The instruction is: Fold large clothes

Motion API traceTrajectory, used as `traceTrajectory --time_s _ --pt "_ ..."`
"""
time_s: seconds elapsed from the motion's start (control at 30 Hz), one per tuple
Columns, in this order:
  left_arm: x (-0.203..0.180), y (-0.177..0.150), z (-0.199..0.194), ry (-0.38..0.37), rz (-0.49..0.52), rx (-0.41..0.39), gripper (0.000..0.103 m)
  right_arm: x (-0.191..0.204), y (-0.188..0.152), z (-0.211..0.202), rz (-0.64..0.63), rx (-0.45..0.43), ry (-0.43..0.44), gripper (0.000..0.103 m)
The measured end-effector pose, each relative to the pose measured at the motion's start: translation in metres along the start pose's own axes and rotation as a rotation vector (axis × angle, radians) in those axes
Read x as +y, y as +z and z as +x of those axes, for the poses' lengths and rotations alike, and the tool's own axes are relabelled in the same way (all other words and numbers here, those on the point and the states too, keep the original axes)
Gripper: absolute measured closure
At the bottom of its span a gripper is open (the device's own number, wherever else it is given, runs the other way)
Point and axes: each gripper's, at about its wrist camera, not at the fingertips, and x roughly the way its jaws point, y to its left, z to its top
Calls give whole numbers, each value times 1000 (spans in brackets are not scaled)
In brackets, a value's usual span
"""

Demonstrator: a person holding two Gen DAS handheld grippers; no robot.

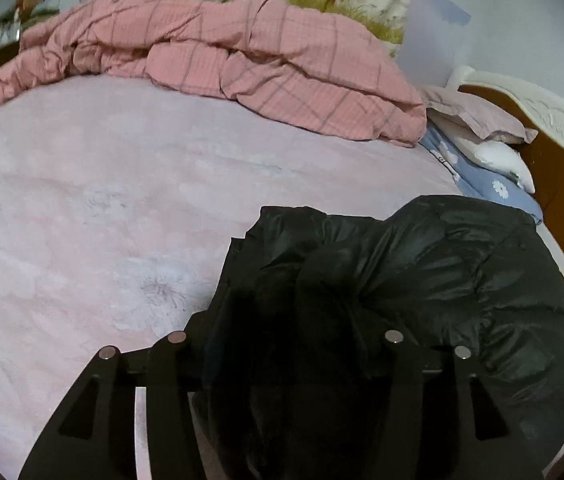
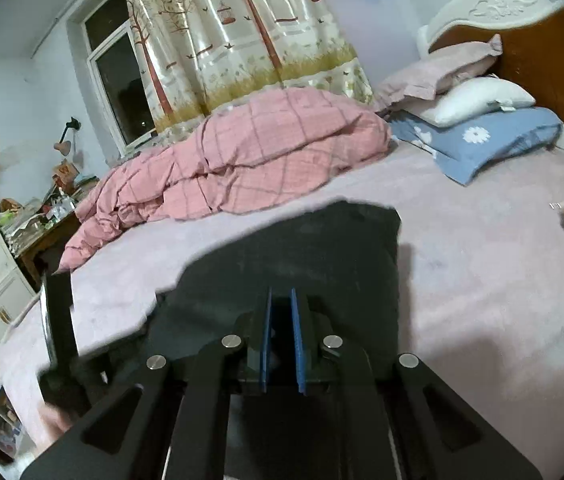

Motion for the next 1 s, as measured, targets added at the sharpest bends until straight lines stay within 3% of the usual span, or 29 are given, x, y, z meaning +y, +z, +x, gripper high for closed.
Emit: traceTrajectory --time_s 0.1,0.2,0.3,0.4,0.67,1.0 --pt "-3 -2 0 3 49 -15 51 9 11 24 -5 62 -21 94" --pt "-1 -4 4 -3 54 -15 51 9 -2 56 -11 172 -57 94" --pt "0 -1 9 8 65 -8 42 13 -20 74 -110 168 -133 94" --pt "3 0 16 9 66 11 41 21 -36 89 -223 147 -228 94" --pt "0 -5 19 29 76 8 41 -5 -33 98 -96 196 -102 94" --pt "3 -4 20 23 69 16 41 -9 -35 101 -63 200 -87 94"
